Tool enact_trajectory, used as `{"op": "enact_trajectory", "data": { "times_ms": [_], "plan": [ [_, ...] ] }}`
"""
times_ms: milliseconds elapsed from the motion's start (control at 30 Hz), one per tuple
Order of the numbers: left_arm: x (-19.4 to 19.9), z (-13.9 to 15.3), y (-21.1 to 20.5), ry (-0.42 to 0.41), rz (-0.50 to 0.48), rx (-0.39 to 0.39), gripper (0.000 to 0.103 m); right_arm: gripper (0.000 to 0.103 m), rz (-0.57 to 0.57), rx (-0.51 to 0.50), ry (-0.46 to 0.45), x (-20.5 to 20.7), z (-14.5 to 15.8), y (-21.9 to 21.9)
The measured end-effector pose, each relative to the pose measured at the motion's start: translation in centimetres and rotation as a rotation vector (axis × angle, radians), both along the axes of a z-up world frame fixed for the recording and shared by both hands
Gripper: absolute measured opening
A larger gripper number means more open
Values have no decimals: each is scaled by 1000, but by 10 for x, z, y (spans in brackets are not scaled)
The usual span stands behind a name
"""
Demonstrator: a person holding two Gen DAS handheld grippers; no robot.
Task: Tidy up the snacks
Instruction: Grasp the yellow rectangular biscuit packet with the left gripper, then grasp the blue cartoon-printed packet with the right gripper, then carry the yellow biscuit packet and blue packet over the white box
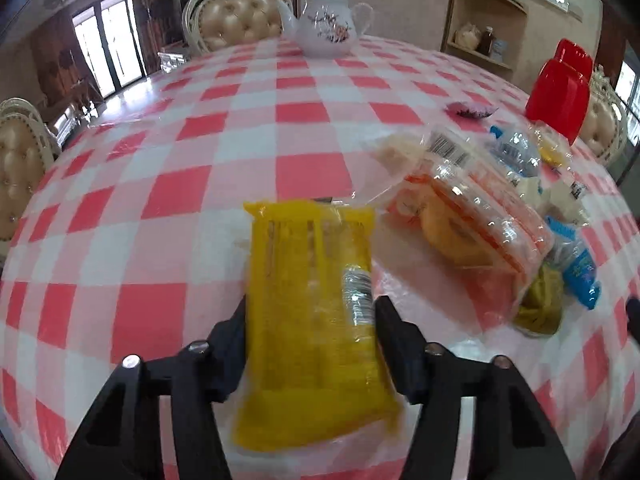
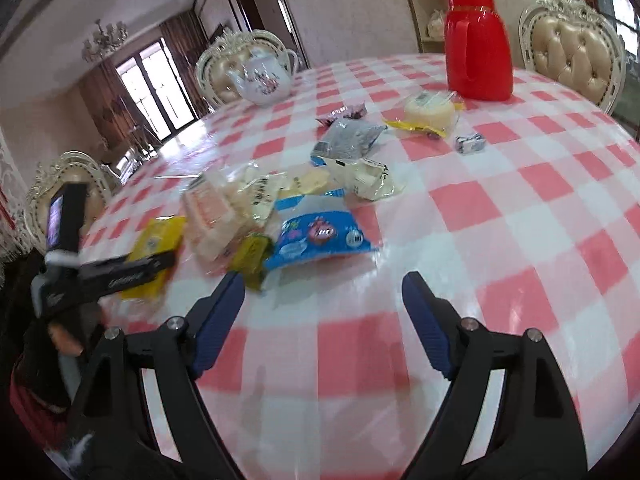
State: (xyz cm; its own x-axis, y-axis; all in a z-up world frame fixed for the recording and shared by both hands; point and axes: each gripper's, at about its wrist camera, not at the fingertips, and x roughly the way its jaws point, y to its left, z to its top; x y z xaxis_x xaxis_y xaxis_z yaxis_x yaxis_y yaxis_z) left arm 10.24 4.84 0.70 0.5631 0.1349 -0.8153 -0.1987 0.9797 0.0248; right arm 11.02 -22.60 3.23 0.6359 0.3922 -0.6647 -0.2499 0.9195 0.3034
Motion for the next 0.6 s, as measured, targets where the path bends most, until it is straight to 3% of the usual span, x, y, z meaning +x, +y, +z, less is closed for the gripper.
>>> {"op": "enact_trajectory", "data": {
  "times_ms": [167,300,467,600],
  "plan": [
    [2,0,2,-25,-17,-12,61,83,4,-5,30,39,-7,16],
    [2,-1,8,-15,4,-14,73,83,11,-126,61,65,-18,36],
    [3,-2,13,11,12,-14,77,78,53,-296,60,59,-32,49],
    [3,-3,14,8,-4,-15,76,69,47,-278,24,50,-26,42]
  ]
}}
